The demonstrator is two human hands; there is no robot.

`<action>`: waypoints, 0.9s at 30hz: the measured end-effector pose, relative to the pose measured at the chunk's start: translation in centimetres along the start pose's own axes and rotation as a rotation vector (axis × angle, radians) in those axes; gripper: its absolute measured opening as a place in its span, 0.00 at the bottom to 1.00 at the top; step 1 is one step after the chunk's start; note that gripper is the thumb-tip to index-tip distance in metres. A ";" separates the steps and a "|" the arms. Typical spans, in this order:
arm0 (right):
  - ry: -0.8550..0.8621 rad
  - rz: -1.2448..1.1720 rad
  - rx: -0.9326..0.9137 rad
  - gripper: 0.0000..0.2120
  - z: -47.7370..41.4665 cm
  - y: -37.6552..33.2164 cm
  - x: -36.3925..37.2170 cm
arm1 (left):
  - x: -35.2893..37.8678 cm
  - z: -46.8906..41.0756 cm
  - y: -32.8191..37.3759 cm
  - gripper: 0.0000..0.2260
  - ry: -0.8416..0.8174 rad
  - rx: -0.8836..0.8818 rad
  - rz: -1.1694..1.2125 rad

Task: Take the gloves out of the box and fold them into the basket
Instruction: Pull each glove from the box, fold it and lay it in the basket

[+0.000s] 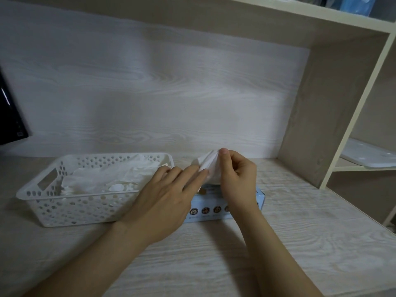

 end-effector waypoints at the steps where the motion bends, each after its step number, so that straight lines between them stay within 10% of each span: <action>1: 0.016 -0.021 0.024 0.20 -0.1 0.1 -0.1 | 0.0 0.0 0.0 0.31 -0.004 0.010 -0.004; 16: 0.088 -0.229 0.299 0.09 -0.2 -0.8 -0.8 | 0.3 0.1 -0.1 0.22 0.038 0.048 -0.004; 21: -0.029 0.131 0.039 0.14 0.4 -0.5 -0.6 | 0.0 0.0 0.0 0.21 0.017 0.038 -0.008; 27: 0.255 0.149 0.041 0.04 -0.1 0.2 -1.0 | 0.6 0.2 -0.2 0.19 0.008 0.043 -0.013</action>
Point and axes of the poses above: each hand's wrist, its own z-axis away from the middle knuckle, its own x-axis out of the palm, y = z × x, the point moved 1 cm from there along -z, towards the middle knuckle, and after that the axes turned 11 degrees about x, right-handed, at the moved point
